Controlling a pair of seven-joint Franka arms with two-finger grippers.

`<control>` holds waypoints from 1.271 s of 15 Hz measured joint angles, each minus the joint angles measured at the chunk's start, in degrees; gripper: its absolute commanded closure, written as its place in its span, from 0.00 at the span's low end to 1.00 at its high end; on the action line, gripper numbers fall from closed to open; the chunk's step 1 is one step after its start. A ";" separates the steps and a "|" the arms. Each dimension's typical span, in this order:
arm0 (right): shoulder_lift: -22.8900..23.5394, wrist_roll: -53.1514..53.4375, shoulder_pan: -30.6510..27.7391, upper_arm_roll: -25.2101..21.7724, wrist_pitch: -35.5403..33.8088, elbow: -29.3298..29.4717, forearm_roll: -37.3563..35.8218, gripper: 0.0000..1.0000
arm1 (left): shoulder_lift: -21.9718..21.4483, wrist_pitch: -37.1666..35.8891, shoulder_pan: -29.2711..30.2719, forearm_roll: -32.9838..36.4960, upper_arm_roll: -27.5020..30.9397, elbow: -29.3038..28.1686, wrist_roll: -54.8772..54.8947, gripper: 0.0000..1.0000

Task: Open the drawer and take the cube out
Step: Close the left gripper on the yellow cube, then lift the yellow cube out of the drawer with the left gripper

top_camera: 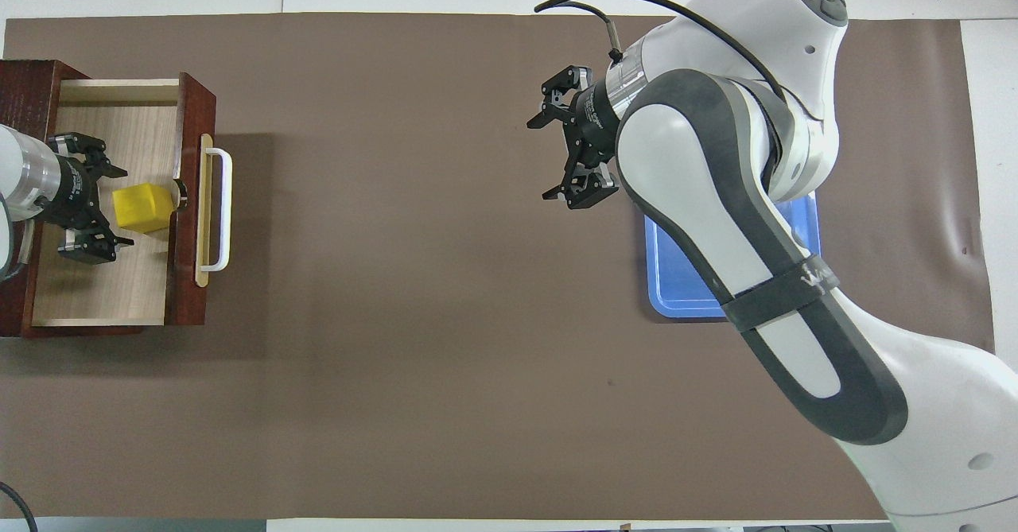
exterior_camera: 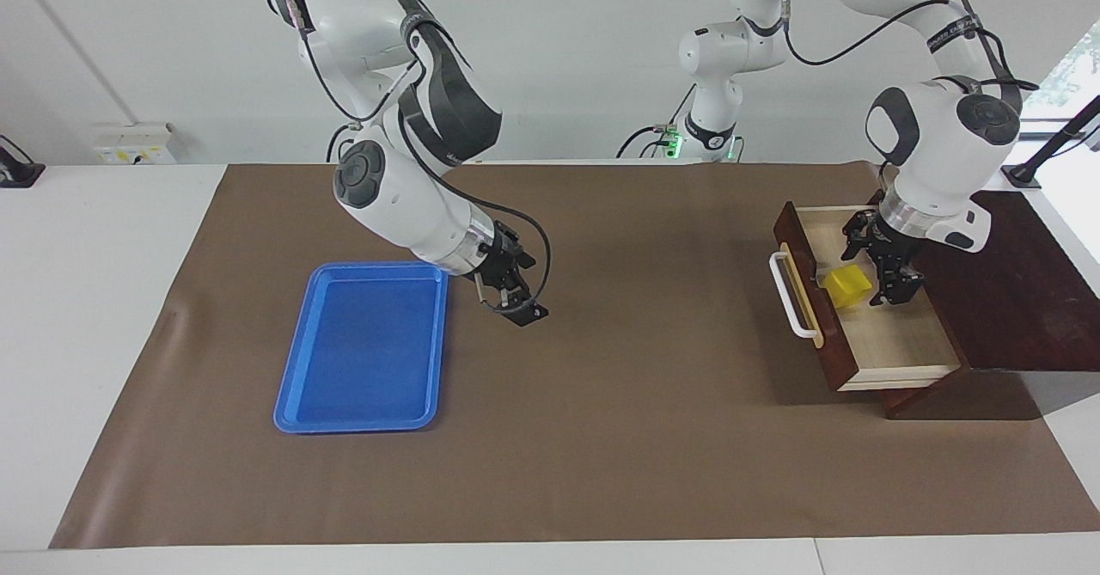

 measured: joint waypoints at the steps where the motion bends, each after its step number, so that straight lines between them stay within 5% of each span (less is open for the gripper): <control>1: 0.00 0.00 -0.20 -0.02 0.00 0.06 0.00 0.04 | 0.00 -0.14 -0.23 0.00 0.00 0.00 -1.13 0.00; 9: 0.00 0.00 -0.33 -0.24 -0.07 0.11 0.00 0.04 | 0.00 -0.64 -0.63 0.00 0.30 0.00 -6.99 0.00; 11: 0.00 0.00 -0.33 -0.24 -0.07 0.12 0.00 0.04 | 0.00 -0.64 -0.60 0.00 0.41 0.00 -7.78 0.58; 13: 0.00 0.00 -0.31 -0.24 -0.07 0.11 0.00 0.04 | 0.00 -0.64 -0.64 0.00 0.39 0.01 -8.46 0.96; 19: 0.00 0.00 -0.30 -0.24 -0.07 0.11 0.00 0.04 | -0.05 -1.23 -0.90 0.00 0.33 1.78 -8.68 1.00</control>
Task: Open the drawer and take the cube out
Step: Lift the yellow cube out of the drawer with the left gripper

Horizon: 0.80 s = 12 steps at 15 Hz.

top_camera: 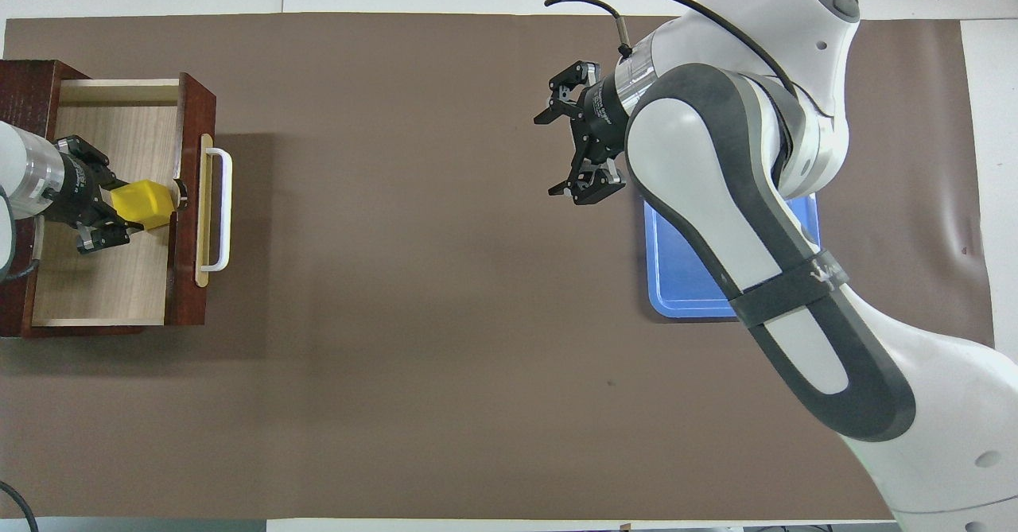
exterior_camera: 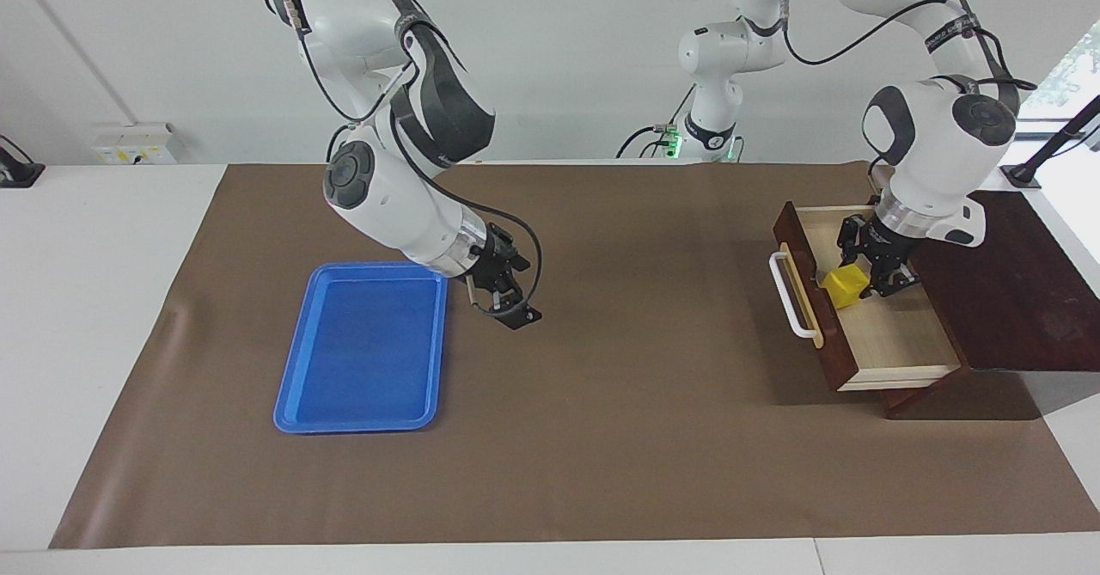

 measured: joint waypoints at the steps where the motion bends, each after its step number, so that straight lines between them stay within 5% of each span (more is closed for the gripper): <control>1: 0.00 0.00 0.01 0.00 0.00 0.00 0.00 0.04 | 0.02 -1.38 -0.01 0.00 -0.03 1.71 0.03 1.00; 6: 0.00 0.00 0.10 0.00 0.01 -0.01 0.00 0.04 | 0.40 -11.84 -2.13 -0.20 -0.53 13.39 0.91 1.00; 12: 0.00 0.00 0.23 0.02 0.01 -0.01 0.00 0.04 | 2.59 -16.45 -16.23 -0.99 -0.98 17.66 -3.88 1.00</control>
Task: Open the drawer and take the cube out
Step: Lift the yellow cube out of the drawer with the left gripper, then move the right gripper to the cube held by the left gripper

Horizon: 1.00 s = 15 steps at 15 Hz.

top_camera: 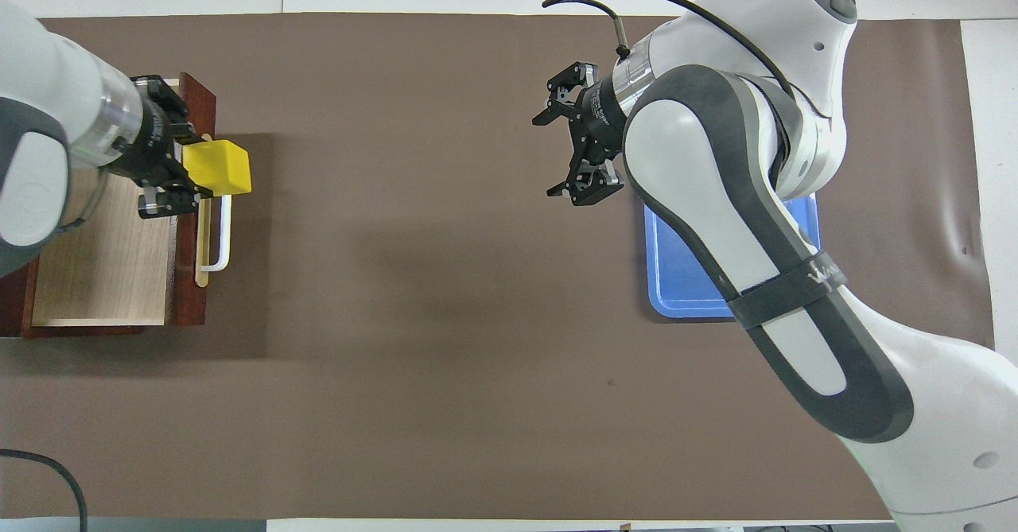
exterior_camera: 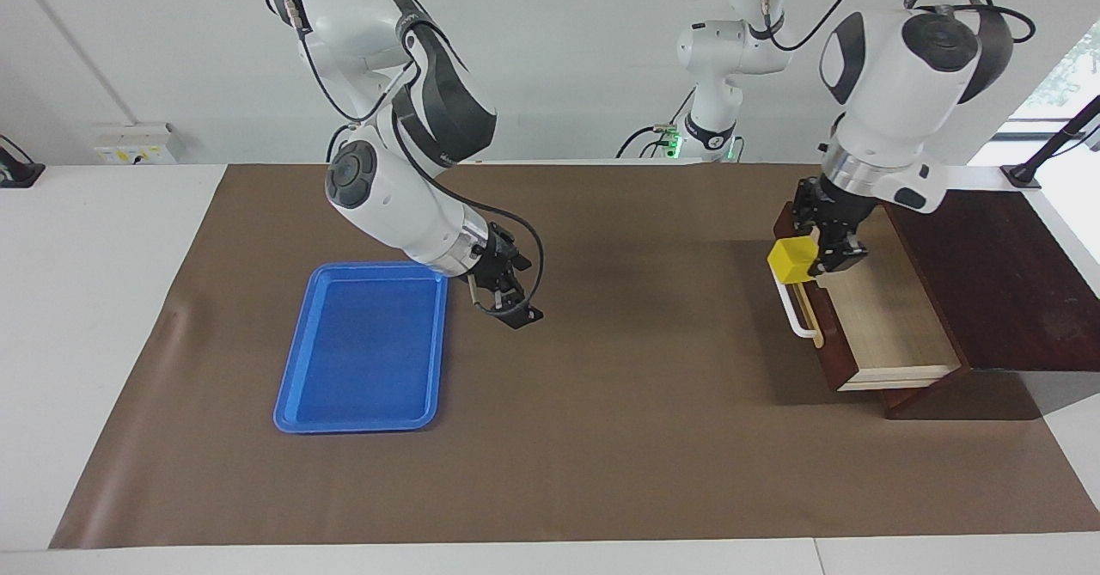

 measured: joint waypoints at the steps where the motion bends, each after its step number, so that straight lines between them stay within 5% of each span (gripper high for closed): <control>1: 0.00 0.00 0.08 0.01 0.00 0.00 0.00 0.04 | 0.18 -0.13 -1.68 -0.86 -0.02 0.02 -1.11 1.00; 8: 0.00 0.00 0.11 -0.01 -0.01 0.00 0.00 0.04 | 4.45 0.82 -12.07 -5.04 0.02 0.17 -8.95 1.00; 15: 0.00 0.00 0.44 -0.02 -0.17 -0.70 0.00 0.04 | 5.59 2.45 -12.26 -5.04 1.35 0.67 -9.89 1.00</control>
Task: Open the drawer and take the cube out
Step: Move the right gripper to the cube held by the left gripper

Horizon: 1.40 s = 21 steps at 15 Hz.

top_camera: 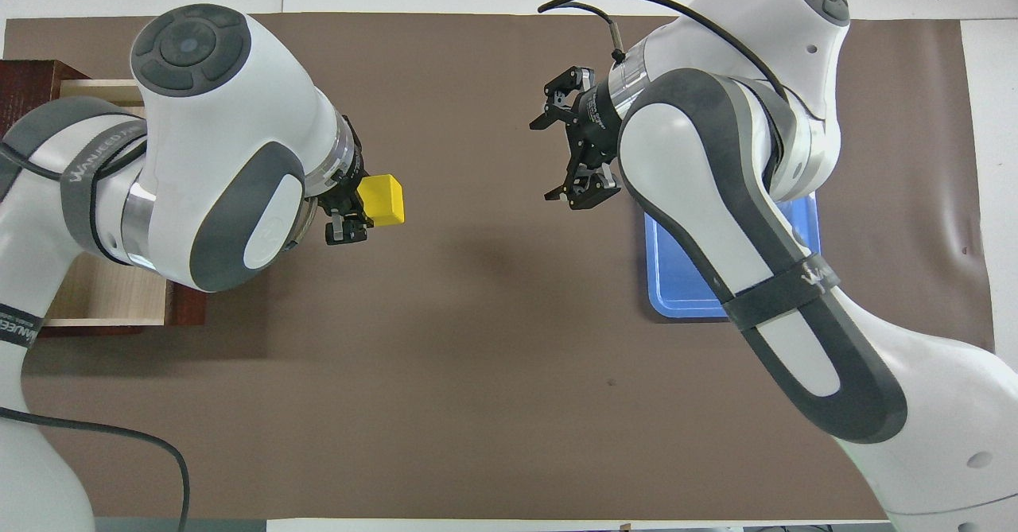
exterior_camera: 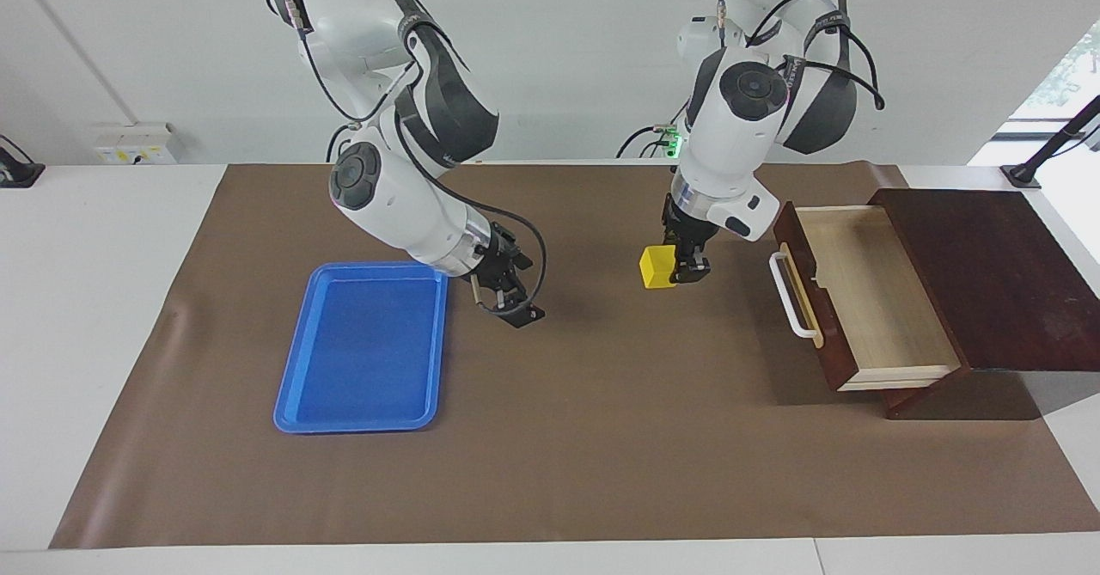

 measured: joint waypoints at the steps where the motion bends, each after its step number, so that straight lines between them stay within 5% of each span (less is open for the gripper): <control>1: 0.00 0.00 0.20 0.03 0.00 -0.31 -0.03 0.04 | 0.00 0.02 -0.01 0.00 0.00 0.00 -0.08 1.00; 21: 1.71 10.17 11.34 0.03 5.60 1.38 -1.26 0.08 | 0.09 2.92 0.00 0.00 0.03 -0.06 -3.55 1.00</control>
